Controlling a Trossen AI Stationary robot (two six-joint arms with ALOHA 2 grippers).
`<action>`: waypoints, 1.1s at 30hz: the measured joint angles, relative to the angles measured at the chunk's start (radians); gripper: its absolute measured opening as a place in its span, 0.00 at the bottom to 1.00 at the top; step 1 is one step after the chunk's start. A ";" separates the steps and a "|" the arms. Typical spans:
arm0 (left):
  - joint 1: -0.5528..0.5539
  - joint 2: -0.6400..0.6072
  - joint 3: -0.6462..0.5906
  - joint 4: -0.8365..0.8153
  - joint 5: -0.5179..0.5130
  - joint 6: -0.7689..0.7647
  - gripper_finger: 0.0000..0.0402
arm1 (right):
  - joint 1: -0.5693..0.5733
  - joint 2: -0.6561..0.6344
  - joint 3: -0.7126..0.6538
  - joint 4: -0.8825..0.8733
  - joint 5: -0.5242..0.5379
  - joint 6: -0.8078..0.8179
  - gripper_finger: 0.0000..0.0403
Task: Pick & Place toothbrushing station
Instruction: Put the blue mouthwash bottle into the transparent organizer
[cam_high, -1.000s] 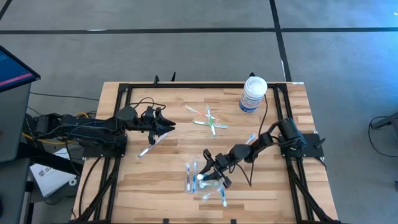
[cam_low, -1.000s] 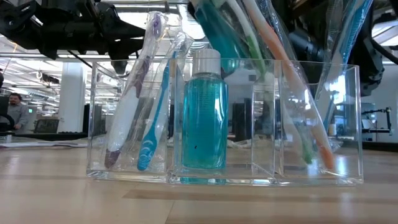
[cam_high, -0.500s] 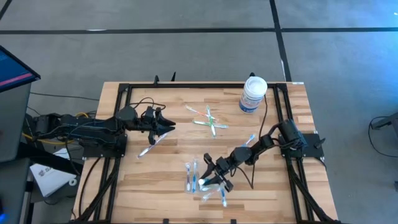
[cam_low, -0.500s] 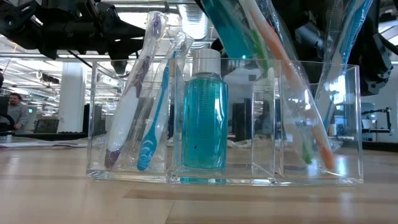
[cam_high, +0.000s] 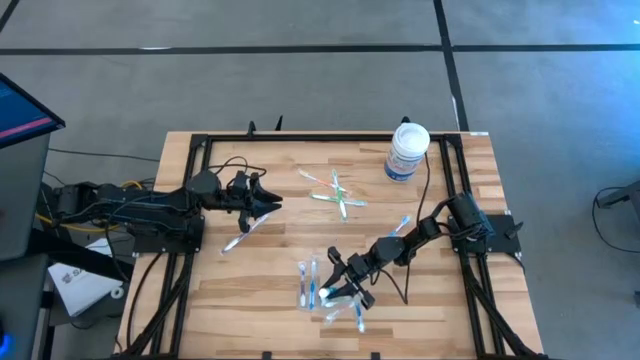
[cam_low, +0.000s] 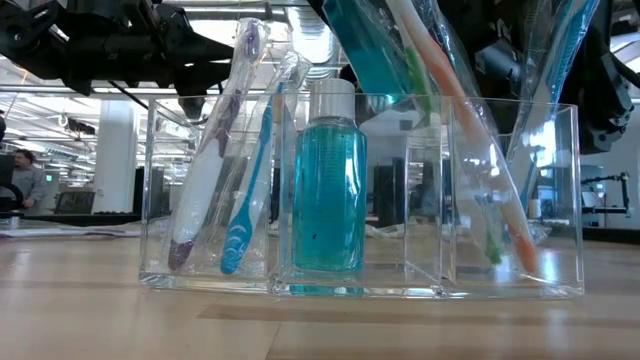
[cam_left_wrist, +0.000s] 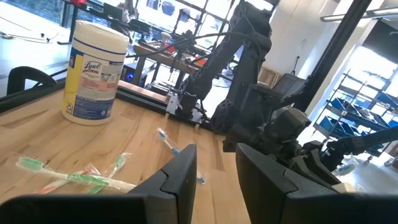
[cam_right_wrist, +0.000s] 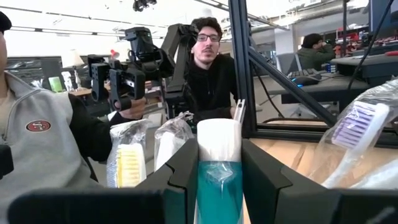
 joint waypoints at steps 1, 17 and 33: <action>0.000 0.000 0.000 0.000 0.000 0.000 0.27 | 0.000 0.000 0.000 -0.001 0.000 0.000 0.20; 0.000 0.000 0.000 0.000 0.003 0.000 0.27 | 0.014 0.000 0.041 -0.095 -0.001 -0.014 0.20; 0.000 0.000 0.000 0.000 0.002 0.000 0.27 | 0.014 0.000 0.046 -0.146 -0.004 -0.018 0.20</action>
